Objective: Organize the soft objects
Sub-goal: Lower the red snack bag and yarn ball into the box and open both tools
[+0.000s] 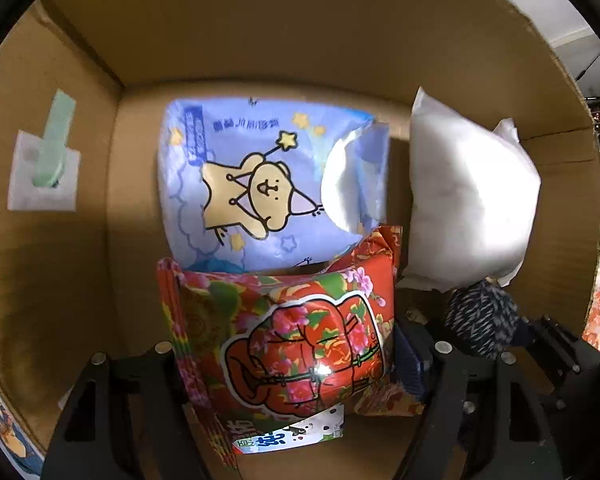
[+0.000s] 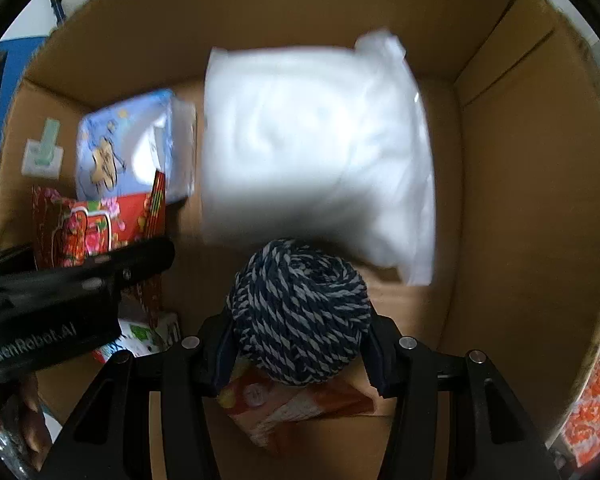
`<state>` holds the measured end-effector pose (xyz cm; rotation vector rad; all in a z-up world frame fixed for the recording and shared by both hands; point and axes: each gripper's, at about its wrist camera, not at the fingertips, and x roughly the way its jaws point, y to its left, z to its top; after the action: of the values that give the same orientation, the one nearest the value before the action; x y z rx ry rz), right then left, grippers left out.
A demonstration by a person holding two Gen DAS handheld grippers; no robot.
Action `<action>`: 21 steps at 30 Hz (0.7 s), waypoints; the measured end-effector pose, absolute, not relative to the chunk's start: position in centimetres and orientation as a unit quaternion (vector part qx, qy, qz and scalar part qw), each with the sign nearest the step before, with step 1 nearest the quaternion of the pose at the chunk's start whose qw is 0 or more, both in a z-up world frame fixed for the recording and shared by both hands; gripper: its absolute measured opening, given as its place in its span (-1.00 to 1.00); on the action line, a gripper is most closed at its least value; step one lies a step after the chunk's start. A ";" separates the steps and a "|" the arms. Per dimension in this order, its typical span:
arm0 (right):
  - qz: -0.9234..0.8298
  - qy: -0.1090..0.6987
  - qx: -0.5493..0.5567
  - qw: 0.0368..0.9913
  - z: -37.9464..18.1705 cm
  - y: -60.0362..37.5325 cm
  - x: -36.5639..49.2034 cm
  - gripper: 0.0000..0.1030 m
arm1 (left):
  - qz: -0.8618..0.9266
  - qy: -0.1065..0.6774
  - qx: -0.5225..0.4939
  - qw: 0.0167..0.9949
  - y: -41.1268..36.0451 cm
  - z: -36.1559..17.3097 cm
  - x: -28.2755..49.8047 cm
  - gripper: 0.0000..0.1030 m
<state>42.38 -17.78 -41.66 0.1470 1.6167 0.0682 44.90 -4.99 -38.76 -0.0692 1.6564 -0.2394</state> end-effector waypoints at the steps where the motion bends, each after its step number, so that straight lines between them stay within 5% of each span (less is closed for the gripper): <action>1: 0.031 0.724 0.065 0.686 -41.9 -17.7 42.2 0.06 | -0.107 0.737 -0.031 0.667 -5.0 -39.0 44.7 0.43; 21: 0.026 0.755 0.068 0.652 -44.2 -18.1 44.0 0.10 | -0.105 0.751 -0.017 0.652 -5.9 -38.8 45.2 0.43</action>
<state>44.01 -18.13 -44.19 0.1545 1.7132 0.0594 45.21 -5.94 -38.77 -0.0381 1.7054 -0.2374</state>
